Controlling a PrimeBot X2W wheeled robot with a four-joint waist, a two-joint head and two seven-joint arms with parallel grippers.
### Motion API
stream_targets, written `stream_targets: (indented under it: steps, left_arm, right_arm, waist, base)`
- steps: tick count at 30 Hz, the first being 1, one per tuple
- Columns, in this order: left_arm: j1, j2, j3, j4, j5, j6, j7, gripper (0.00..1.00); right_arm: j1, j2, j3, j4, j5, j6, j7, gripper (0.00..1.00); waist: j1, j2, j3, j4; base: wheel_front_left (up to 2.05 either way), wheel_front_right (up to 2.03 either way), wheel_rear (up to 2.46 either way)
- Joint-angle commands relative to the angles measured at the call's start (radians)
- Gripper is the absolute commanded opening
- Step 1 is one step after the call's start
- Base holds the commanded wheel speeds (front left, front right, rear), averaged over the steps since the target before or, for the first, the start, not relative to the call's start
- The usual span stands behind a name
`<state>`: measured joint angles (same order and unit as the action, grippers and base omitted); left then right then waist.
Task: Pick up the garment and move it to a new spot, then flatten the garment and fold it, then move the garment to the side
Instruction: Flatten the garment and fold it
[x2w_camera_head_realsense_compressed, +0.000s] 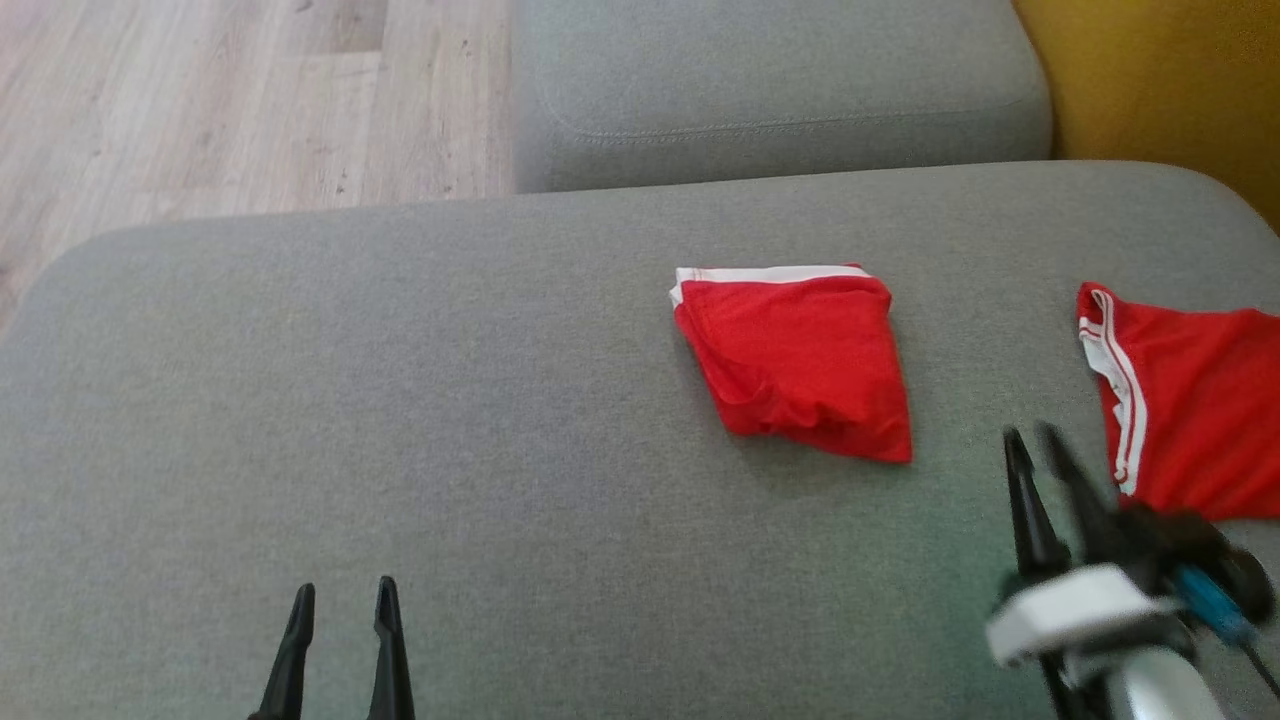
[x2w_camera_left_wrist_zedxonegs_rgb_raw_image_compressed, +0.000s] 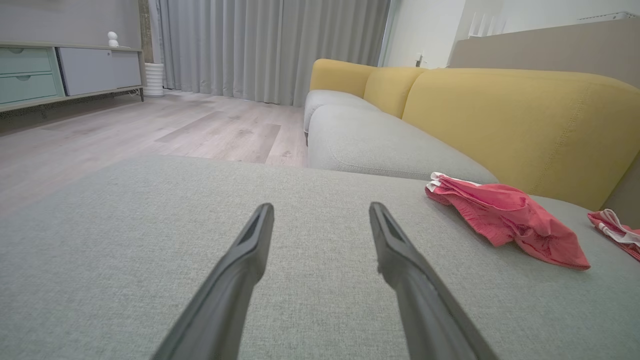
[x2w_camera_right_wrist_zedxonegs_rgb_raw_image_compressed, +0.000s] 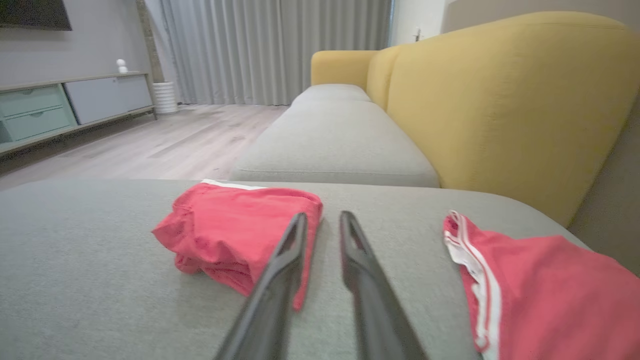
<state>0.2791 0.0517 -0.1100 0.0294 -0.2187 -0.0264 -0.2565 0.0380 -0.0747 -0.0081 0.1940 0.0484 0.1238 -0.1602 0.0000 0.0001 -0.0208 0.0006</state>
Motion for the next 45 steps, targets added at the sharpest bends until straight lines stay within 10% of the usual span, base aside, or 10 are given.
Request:
stream_targets:
  steps: [1, 22, 32, 37, 38, 40, 41, 45]
  left_arm:
    - [-0.033, -0.001, 0.028, -0.032, 0.011, 0.0, -0.005, 1.0]
    - [-0.112, -0.001, -0.08, -0.005, -0.014, 0.01, -0.005, 1.0]
    - [-0.111, -0.001, -0.05, -0.007, -0.007, 0.016, -0.005, 1.0]
    - [-0.099, -0.001, -0.007, -0.009, 0.012, 0.004, -0.005, 1.0]
    - [-0.094, -0.001, 0.002, -0.009, 0.015, 0.003, -0.005, 1.0]
    - [-0.084, -0.001, 0.021, -0.007, 0.024, -0.003, -0.005, 1.0]
    - [-0.079, -0.001, 0.031, -0.005, 0.027, -0.007, -0.005, 1.0]
    - [-0.059, -0.001, 0.069, 0.012, 0.042, -0.031, -0.005, 1.0]
  right_arm:
    - [-0.093, -0.009, 0.055, -0.023, -0.008, 0.007, 0.009, 0.0]
    - [-0.507, 0.024, 0.209, 0.645, -0.056, 0.007, -0.076, 0.0]
    - [-0.497, 0.024, 0.479, 0.673, 0.063, 0.007, -0.094, 0.0]
    - [-0.469, 0.024, 0.418, 0.523, 0.093, 0.007, -0.101, 0.0]
    - [-0.455, 0.024, 0.385, 0.48, 0.08, 0.007, -0.101, 0.05]
    - [-0.413, 0.015, 0.312, 0.391, 0.052, 0.007, -0.101, 0.8]
    - [-0.387, 0.004, 0.279, 0.349, 0.034, 0.007, -0.101, 1.0]
    - [-0.283, -0.028, 0.177, 0.212, -0.003, 0.007, -0.101, 1.0]
  waist:
    - [0.0, -0.0001, 0.007, 0.007]
    - [0.0, -0.0001, 0.105, 0.182]
    - [0.0, -0.0001, 0.096, 0.139]
    - [0.0, -0.0001, 0.062, 0.075]
    - [0.0, -0.0001, 0.055, 0.063]
    - [0.0, -0.0001, 0.041, 0.041]
    - [0.0, -0.0001, 0.035, 0.031]
    - [0.0, -0.0001, 0.014, -0.011]
  base:
    - [0.0, 0.0, 0.0]
    - [0.0, 0.0, 0.0]
    - [0.0, 0.0, 0.0]
    - [0.0, 0.0, 0.0]
    - [0.0, 0.0, 0.0]
    - [0.0, 0.0, 0.0]
    - [0.0, 0.0, 0.0]
    - [0.0, 0.0, 0.0]
